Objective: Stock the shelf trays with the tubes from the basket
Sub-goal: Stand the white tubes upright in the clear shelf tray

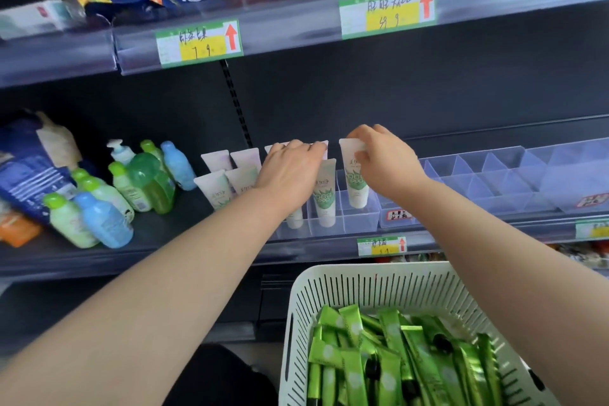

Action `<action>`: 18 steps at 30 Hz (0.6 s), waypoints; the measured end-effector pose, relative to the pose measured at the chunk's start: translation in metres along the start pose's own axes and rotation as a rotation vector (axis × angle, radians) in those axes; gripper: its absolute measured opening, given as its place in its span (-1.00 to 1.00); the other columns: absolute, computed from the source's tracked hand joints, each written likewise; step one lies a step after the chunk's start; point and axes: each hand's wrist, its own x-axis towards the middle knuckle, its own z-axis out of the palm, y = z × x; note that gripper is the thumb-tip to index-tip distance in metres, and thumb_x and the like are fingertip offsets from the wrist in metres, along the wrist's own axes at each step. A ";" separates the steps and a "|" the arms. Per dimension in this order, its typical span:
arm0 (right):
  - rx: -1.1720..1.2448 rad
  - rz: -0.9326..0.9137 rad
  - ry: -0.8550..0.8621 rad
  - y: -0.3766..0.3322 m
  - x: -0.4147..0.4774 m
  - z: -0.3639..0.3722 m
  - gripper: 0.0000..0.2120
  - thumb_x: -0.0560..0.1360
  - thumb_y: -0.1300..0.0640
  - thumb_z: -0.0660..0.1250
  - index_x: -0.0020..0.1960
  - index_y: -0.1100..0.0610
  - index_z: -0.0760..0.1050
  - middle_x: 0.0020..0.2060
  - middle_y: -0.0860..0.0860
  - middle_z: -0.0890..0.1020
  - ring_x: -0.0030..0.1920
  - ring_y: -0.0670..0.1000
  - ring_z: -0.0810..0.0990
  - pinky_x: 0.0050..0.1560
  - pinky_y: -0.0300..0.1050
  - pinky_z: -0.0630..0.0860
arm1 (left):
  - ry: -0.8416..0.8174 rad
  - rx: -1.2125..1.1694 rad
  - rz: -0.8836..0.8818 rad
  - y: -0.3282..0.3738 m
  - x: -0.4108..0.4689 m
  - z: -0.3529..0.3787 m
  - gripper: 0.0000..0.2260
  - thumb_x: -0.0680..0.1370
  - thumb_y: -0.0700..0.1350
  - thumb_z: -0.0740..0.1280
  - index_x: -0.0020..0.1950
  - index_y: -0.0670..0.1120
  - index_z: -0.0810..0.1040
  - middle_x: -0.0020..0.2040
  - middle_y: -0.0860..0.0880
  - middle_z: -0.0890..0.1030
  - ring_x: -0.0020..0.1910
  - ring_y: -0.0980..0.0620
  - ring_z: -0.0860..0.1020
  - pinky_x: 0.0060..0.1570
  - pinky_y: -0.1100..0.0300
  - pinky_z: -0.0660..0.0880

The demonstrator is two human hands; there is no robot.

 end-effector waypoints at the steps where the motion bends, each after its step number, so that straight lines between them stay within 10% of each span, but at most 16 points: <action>1: -0.007 0.003 -0.024 0.000 0.000 0.003 -0.68 0.54 0.24 0.19 0.28 0.07 0.40 0.06 0.07 0.49 -0.08 0.11 0.49 -0.21 -0.08 0.36 | 0.020 -0.006 0.012 -0.002 -0.001 0.001 -0.36 0.43 -0.38 0.29 0.48 -0.09 0.24 0.32 -0.10 0.48 0.32 -0.12 0.37 0.28 0.02 0.28; 7: -0.036 0.042 -0.133 0.006 -0.007 0.027 -0.64 0.54 0.26 0.17 0.33 0.10 0.38 0.15 0.12 0.49 0.05 0.16 0.51 -0.16 -0.01 0.47 | 0.095 -0.094 0.105 -0.006 -0.013 0.008 -0.35 0.41 -0.44 0.24 0.47 -0.06 0.26 0.39 -0.03 0.41 0.38 -0.04 0.29 0.34 0.08 0.20; 18: -0.133 -0.150 0.166 0.004 -0.036 0.033 -0.50 0.43 0.33 0.31 0.36 0.15 0.37 0.28 0.14 0.43 0.19 0.21 0.40 0.06 0.09 0.38 | 0.185 -0.212 0.195 -0.010 -0.062 0.047 -0.44 0.43 -0.45 0.27 0.39 -0.10 0.42 0.37 -0.01 0.46 0.37 -0.01 0.36 0.34 0.07 0.28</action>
